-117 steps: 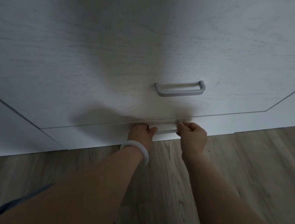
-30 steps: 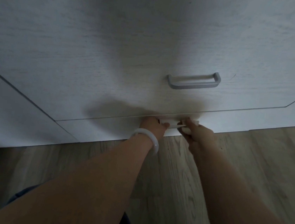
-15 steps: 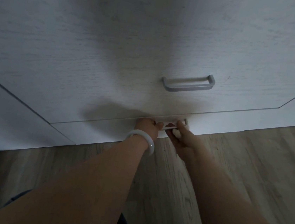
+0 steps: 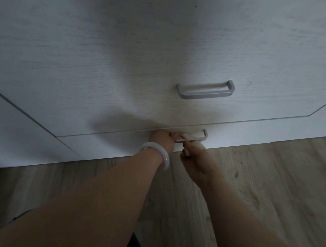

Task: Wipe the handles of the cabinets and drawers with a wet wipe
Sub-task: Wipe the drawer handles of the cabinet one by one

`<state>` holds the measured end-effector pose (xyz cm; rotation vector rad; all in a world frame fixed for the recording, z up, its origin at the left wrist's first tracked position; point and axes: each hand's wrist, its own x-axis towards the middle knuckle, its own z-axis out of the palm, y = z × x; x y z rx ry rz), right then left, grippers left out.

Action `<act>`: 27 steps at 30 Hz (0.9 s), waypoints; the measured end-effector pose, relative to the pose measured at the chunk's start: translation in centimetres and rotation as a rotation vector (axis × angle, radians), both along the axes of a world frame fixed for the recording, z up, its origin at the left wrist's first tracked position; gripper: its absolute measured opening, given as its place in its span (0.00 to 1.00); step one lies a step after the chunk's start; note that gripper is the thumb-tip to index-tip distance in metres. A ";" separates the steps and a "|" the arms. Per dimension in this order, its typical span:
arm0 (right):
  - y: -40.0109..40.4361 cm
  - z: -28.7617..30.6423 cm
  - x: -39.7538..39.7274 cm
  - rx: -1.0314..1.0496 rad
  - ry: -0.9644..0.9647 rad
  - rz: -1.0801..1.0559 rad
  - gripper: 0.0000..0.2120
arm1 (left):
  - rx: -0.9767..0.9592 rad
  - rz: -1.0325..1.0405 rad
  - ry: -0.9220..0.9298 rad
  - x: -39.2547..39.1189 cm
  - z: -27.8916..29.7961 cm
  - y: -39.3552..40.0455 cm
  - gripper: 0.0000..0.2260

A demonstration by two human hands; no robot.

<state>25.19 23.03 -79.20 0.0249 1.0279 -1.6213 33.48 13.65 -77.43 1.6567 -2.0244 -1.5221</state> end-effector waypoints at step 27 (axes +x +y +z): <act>-0.6 -0.8 1.6 -0.044 -0.074 0.055 0.06 | 0.169 -0.048 0.123 1.4 1.1 -0.1 0.15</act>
